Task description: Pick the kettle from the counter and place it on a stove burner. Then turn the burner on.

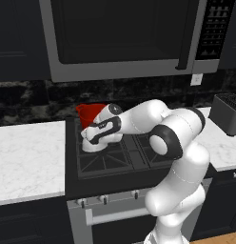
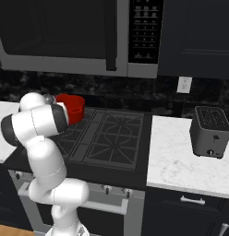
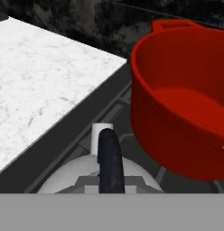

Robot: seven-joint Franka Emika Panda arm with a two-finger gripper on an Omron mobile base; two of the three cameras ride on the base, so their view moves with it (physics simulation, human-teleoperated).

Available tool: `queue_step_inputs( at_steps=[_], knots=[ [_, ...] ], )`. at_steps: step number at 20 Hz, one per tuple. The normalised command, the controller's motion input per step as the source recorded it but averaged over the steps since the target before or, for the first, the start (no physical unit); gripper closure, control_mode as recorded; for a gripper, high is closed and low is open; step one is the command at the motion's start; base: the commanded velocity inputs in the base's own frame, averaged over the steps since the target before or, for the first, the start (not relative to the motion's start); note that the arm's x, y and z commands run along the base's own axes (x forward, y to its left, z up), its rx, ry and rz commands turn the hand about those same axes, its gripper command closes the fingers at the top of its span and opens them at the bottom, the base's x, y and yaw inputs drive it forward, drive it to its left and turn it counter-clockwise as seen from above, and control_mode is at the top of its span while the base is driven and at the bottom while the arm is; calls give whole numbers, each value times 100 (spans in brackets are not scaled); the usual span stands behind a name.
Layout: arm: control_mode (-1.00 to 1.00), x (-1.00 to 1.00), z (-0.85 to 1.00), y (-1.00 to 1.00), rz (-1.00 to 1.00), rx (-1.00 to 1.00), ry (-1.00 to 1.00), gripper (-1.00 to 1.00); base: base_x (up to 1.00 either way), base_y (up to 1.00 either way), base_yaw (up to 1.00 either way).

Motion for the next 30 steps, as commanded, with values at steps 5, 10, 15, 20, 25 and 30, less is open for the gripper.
queue_step_inputs(
  at_steps=[5,10,15,20,25,30],
  knots=[
    [-100,-15,-37,-1,0,-2,0,100,0,0,0],
    [-100,-29,-47,-16,0,-2,-3,100,0,0,0],
    [-100,-7,-53,-37,0,-2,-10,100,0,0,0],
    [-100,-22,-39,-38,0,0,-3,100,0,0,0],
    [-100,-52,-23,-5,0,0,0,100,0,0,0],
    [-100,-15,-32,-15,0,0,0,100,0,0,0]
  ],
)
